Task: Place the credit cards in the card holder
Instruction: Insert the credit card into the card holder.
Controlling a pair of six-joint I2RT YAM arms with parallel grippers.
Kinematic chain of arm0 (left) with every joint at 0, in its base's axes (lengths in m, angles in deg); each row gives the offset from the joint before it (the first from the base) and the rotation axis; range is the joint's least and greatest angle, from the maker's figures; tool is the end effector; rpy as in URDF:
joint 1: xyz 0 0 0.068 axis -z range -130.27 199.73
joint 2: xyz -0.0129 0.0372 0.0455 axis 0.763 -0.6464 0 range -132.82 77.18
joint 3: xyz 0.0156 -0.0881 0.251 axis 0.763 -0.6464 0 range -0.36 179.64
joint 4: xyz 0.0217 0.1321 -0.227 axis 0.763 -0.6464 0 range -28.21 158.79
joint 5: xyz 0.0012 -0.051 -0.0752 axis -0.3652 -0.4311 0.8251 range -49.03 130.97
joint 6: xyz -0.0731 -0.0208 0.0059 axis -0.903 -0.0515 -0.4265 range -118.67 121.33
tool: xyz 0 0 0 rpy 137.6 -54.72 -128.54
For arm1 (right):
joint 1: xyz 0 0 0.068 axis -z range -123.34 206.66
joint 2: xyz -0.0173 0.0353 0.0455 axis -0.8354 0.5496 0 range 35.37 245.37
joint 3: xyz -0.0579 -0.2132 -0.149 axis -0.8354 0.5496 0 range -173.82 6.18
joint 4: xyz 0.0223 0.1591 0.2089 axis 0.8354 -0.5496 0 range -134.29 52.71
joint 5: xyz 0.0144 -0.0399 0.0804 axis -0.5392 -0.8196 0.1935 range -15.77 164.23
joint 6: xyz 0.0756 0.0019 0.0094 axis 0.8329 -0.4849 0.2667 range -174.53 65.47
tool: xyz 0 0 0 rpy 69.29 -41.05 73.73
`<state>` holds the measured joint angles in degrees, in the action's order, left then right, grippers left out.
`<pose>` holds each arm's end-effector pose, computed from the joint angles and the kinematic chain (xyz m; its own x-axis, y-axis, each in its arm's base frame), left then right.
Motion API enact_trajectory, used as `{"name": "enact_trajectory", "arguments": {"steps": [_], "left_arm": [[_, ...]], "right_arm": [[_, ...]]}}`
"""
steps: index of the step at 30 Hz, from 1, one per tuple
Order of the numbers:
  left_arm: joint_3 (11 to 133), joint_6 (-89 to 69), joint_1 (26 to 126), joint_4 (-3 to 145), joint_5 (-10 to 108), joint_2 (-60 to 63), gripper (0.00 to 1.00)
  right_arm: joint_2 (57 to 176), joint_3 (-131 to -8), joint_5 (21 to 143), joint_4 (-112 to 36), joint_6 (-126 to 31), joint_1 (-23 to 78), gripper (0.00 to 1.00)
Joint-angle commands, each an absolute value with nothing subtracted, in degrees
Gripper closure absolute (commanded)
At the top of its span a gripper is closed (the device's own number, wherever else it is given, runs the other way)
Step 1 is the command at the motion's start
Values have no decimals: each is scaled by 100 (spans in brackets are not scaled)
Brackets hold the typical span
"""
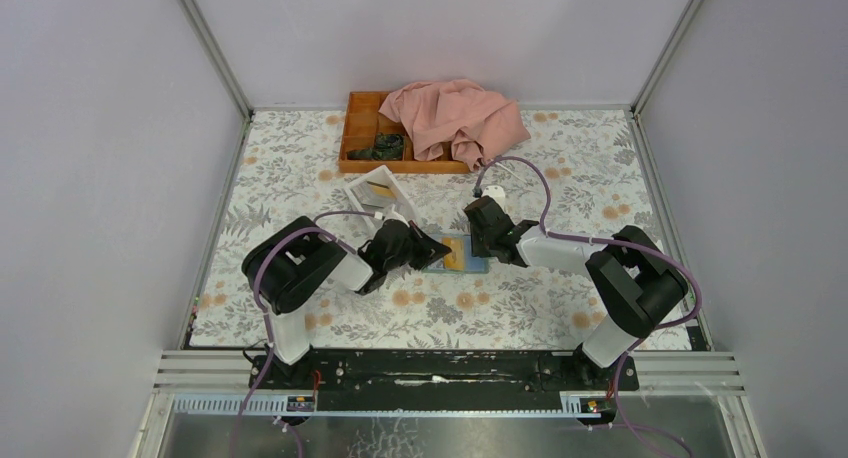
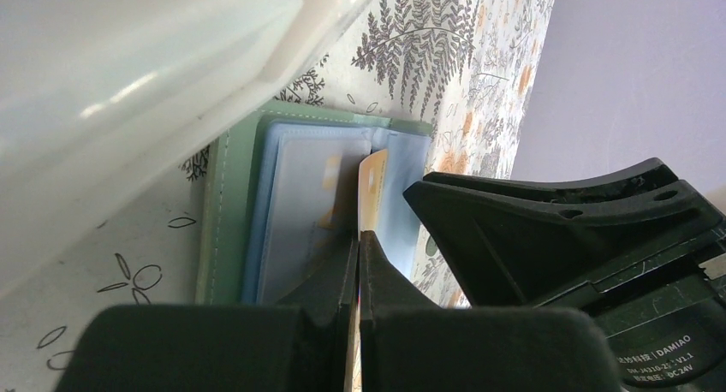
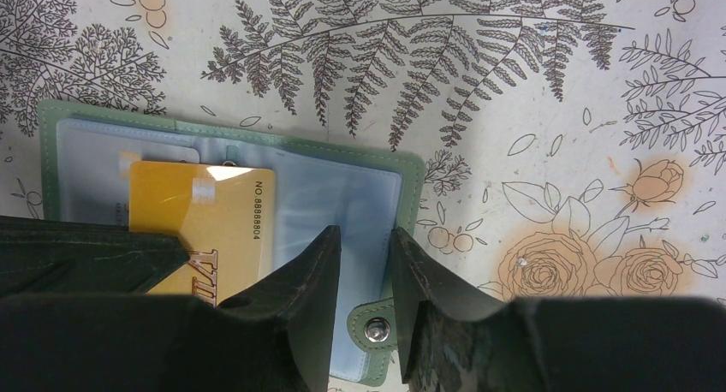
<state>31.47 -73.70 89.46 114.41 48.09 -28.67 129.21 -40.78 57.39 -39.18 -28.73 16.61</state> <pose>0.2544 -0.2219 0.0744 -0.7882 -0.5914 -0.1705 -0.1677 0.4729 -0.8650 0.2720 0.2041 0.1289 -0.7227 -0.0632 -0.6882 -0.1723 0.9808 0.0909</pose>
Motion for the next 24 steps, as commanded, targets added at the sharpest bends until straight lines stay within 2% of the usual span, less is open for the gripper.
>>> {"name": "enact_trajectory", "arguments": {"steps": [1, 24], "left_arm": [[3000, -7233, 9025, 11124, 5035, -3088, 100], [3210, -7430, 9195, 11306, 4989, -3396, 100]], "right_arm": [[12853, -4069, 5674, -3926, -2793, 1685, 64], [12859, -4048, 5718, -3922, -2781, 1685, 64]]}}
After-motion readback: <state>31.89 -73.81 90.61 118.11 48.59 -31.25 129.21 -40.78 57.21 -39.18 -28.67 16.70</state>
